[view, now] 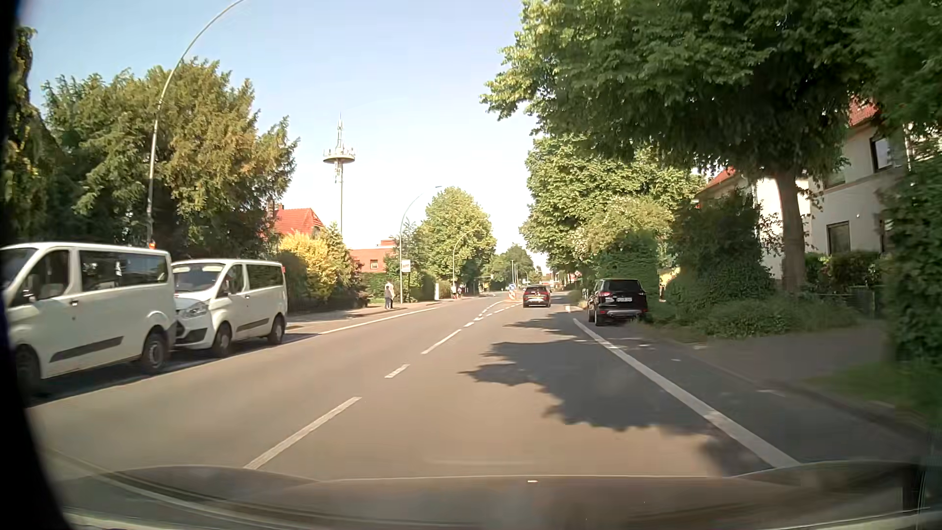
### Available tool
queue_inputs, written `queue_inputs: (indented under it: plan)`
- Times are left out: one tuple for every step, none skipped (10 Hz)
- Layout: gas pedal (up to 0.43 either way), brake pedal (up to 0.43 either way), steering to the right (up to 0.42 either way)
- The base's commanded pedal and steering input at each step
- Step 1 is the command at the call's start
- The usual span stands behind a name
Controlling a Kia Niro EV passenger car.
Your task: Follow the waypoints while adhering to traffic rules and regulations
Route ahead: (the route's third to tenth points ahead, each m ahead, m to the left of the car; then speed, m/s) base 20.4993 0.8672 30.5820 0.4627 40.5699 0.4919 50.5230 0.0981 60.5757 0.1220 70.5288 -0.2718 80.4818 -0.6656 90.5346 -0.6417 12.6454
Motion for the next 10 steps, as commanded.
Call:
queue_inputs:
  plan:
    - [0.13,0.006,0.015]
    - [0.13,0.006,0.015]
    - [0.13,0.006,0.015]
    - [0.13,0.006,0.015]
    - [0.13,0.006,0.015]
    - [0.13,0.006,0.014]
    - [0.13,0.006,0.014]
    - [0.138,0.006,0.013]
    - [0.138,0.006,0.012]
    - [0.138,0.006,0.012]
